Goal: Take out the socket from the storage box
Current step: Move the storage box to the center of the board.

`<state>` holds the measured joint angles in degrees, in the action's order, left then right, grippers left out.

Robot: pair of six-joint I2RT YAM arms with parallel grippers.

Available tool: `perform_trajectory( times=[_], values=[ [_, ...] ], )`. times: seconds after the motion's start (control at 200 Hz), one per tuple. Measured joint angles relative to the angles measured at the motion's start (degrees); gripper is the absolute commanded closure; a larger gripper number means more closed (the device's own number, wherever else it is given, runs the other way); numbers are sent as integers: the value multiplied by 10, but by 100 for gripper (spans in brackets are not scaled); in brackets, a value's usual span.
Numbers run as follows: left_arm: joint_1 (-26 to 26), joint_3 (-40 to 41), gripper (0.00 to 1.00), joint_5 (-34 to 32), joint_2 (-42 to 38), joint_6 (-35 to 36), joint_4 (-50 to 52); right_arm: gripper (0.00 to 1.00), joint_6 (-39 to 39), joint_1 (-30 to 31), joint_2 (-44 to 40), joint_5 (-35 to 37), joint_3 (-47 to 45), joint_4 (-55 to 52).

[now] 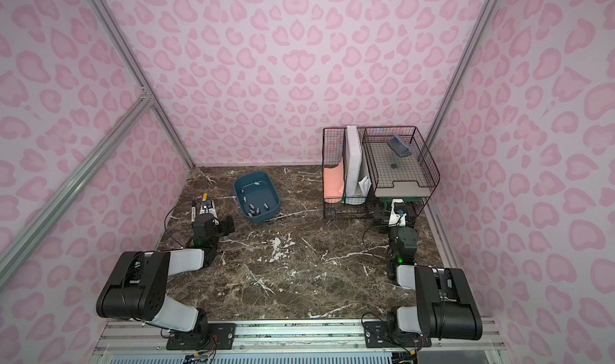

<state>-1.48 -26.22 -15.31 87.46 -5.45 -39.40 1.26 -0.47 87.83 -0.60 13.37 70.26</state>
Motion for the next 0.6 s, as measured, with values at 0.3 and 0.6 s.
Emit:
perform_trajectory(
  times=[0.3, 0.6],
  values=[
    [7, -2, 2, 14, 0, 0, 2, 1, 0, 0, 0, 0, 0, 0],
    [12, -4, 1, 25, 0, -2, 1, 1, 0, -7, 0, -12, 0, 0]
  ],
)
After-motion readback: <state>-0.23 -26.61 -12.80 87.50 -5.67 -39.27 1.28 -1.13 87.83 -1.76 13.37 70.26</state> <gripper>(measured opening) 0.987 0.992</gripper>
